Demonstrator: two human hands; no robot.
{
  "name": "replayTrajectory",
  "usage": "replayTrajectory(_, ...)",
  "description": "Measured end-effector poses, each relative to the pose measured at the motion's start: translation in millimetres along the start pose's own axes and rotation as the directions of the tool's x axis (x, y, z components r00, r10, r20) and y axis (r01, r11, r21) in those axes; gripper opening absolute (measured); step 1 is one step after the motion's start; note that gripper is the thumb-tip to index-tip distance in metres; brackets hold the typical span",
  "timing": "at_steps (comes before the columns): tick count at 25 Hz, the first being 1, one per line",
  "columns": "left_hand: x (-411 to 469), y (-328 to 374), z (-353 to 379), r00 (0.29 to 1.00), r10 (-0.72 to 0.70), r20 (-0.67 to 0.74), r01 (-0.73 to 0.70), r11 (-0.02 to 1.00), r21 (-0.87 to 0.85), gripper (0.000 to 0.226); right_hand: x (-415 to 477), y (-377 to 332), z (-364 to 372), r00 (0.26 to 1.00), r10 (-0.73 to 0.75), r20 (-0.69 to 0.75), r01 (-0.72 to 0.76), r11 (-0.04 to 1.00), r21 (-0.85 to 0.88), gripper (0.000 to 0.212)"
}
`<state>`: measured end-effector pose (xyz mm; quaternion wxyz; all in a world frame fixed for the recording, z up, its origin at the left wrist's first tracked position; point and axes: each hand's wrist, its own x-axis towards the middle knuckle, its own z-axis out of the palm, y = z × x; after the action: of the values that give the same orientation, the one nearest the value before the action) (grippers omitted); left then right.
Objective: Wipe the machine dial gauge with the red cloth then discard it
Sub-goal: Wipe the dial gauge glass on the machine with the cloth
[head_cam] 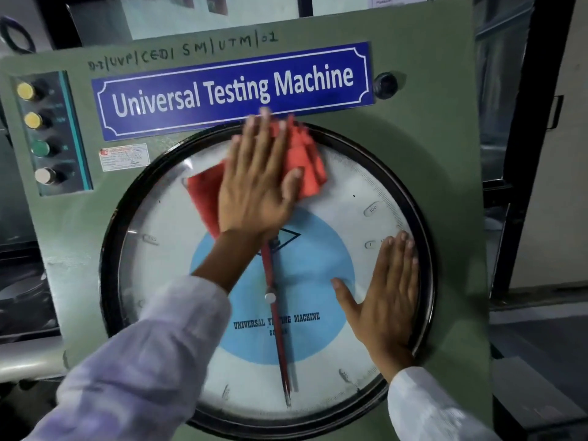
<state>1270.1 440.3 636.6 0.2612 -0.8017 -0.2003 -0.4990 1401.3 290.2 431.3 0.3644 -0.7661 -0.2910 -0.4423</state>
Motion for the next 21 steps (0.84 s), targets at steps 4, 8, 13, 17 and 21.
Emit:
replayTrajectory(4,12.8,101.4,20.9,0.974,0.226,0.031,-0.222,0.97,-0.096,0.07,-2.2,-1.1,2.8,1.0,0.015,-0.01,-0.015,1.0,0.017,0.11)
replayTrajectory(8,15.5,96.5,22.3,0.929,0.368,0.041,-0.363,0.927,-0.097,0.07,-0.9,3.2,6.3,1.0,-0.003,-0.012,0.003,0.999,0.041,0.111)
replayTrajectory(13,28.0,-7.5,0.1,0.996,0.094,-0.014,-0.094,0.995,-0.027,0.074,-0.2,6.8,8.7,1.0,0.004,-0.001,-0.004,0.998,0.068,0.11)
replayTrajectory(17,-20.1,-113.4,-24.7,0.986,-0.163,-0.031,0.165,0.983,0.075,0.079,0.8,6.4,4.4,1.0,0.002,0.0,-0.002,0.996,0.084,0.109)
replayTrajectory(21,-41.7,-114.7,-19.5,0.943,-0.323,-0.081,0.328,0.943,0.06,0.078,0.4,3.7,2.6,1.0,0.01,0.014,-0.011,0.998,0.066,0.109)
